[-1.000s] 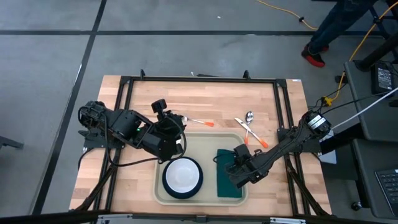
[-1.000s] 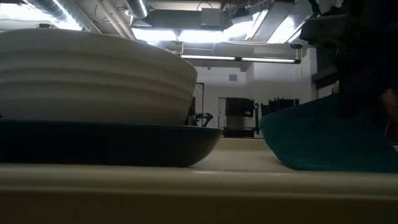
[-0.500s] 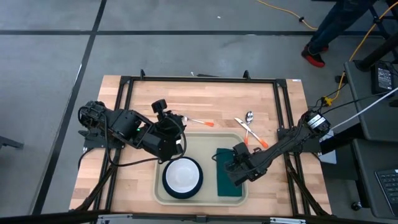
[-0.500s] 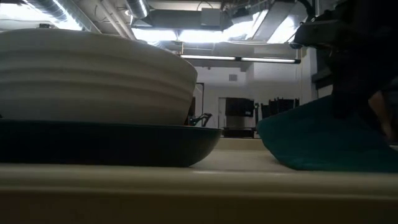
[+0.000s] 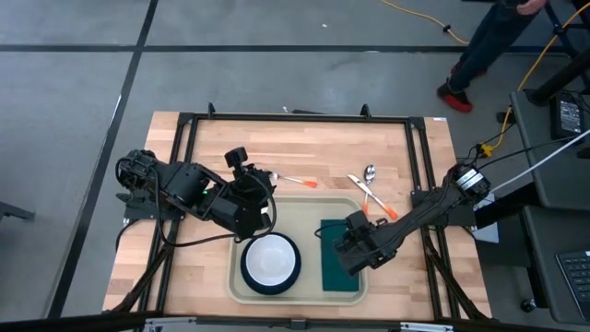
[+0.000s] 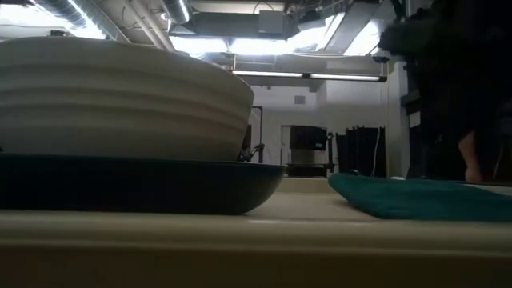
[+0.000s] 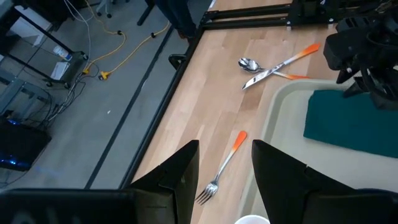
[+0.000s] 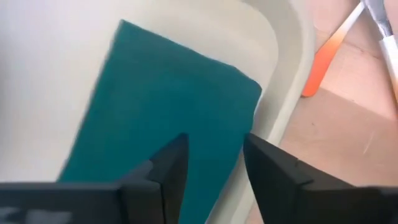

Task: Set up tray
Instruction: Put the orange knife on top of the dark green napkin

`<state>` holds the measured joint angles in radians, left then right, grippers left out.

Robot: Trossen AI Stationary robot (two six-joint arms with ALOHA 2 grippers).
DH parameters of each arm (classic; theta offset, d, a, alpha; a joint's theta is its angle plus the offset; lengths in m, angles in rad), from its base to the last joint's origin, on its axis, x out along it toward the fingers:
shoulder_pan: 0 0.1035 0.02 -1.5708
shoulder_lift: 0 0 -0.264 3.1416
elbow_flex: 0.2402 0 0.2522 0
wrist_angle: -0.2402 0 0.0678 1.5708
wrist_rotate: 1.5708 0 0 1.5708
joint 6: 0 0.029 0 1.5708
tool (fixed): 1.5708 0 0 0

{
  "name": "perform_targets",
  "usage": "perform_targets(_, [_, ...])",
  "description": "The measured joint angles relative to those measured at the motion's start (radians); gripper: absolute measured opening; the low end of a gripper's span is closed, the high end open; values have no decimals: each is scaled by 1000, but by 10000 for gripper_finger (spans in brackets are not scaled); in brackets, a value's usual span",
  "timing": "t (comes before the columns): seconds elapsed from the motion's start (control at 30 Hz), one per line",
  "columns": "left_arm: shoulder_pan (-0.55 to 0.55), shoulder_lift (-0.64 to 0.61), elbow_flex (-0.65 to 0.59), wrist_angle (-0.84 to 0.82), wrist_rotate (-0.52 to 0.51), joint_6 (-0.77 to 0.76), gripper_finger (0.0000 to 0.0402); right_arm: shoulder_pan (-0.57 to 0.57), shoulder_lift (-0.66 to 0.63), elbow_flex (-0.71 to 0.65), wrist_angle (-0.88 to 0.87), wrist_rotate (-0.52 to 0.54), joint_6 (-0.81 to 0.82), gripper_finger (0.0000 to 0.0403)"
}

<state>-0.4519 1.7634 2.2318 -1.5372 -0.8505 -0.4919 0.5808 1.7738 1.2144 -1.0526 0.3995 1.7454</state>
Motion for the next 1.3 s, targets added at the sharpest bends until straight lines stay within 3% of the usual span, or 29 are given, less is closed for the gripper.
perform_targets(0.17, [0, 0, 0, 0, 0, 0, 143, 0, -69, 62, -112, 94, -1, 174])
perform_targets(0.5, [5, 0, 0, 21, 21, 52, 143, 92, -268, 317, -512, 438, 4, 174])
perform_targets(0.7, [45, 0, 0, 87, 106, 118, 143, 145, -349, 308, -518, 552, -106, 174])
perform_targets(0.93, [118, 10, 0, 218, 118, 201, 143, 149, -427, 224, -520, 579, -127, 174])
perform_targets(1.1, [188, 19, 0, 375, 170, 310, 143, 79, -519, 127, -522, 474, -212, 174])
perform_targets(1.3, [256, 24, 0, 513, 199, 323, 143, -16, -637, 15, -517, 380, -325, 174])
